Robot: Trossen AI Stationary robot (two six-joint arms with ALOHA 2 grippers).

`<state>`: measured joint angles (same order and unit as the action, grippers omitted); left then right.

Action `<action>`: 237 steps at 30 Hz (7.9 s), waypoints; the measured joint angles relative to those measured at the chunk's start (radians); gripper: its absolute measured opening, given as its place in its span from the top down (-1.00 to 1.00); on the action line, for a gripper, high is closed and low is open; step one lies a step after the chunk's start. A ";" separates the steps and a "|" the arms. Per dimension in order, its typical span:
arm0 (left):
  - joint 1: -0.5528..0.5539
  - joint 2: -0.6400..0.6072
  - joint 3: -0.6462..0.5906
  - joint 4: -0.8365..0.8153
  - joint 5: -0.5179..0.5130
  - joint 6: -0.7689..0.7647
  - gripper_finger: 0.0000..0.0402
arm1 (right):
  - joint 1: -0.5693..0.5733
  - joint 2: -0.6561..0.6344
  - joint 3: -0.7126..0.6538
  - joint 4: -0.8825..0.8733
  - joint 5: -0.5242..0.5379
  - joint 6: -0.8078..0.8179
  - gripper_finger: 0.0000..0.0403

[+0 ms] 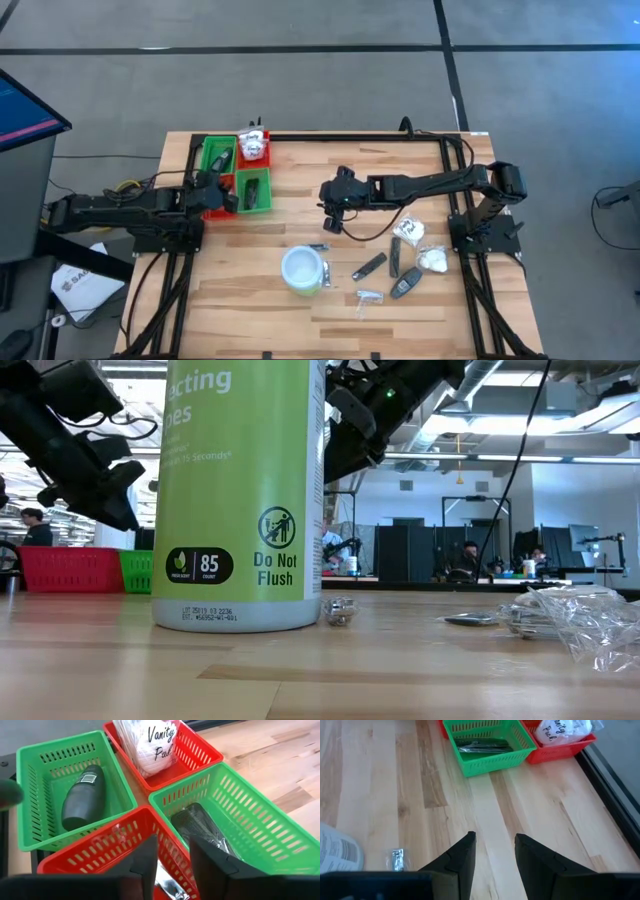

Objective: Pick & Place Travel size toiletries
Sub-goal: Put the black comb into the bottom green bin

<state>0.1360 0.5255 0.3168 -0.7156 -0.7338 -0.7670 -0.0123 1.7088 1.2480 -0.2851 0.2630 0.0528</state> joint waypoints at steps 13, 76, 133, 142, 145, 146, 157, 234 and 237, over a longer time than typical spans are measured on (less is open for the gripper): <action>-0.066 -0.001 0.000 0.245 0.025 0.238 0.42 | 0.054 0.000 -0.023 -0.173 0.004 0.102 0.37; -0.189 0.001 0.000 0.427 0.024 0.268 0.44 | 0.528 -0.074 -0.507 -0.038 0.018 0.523 0.37; -0.189 0.001 0.000 0.434 0.024 0.299 0.44 | 0.321 -0.073 -0.155 -0.389 0.212 0.146 1.00; -0.189 0.001 0.000 0.439 0.025 0.299 0.44 | 0.254 -0.071 -0.076 -0.430 0.190 0.068 1.00; -0.189 0.001 -0.001 0.440 0.025 0.307 0.44 | 0.227 -0.055 -0.088 -0.439 0.174 0.075 1.00; -0.189 0.001 -0.001 0.441 0.025 0.315 0.44 | 0.217 -0.051 -0.098 -0.429 0.163 0.072 1.00; -0.189 0.001 -0.001 0.447 0.051 0.318 0.44 | 0.093 -0.051 -0.201 -0.348 -0.091 0.068 0.63; -0.189 0.306 -0.003 0.976 0.196 0.541 0.44 | -0.025 -0.186 -0.143 -0.246 -0.210 -0.117 1.00; -0.189 0.392 -0.002 1.083 0.198 0.602 0.44 | -0.018 -0.193 -0.105 -0.229 -0.211 -0.151 1.00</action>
<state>-0.0531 0.9178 0.3145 0.3671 -0.5359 -0.1648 -0.0302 1.5162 1.1430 -0.5138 0.0522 -0.0980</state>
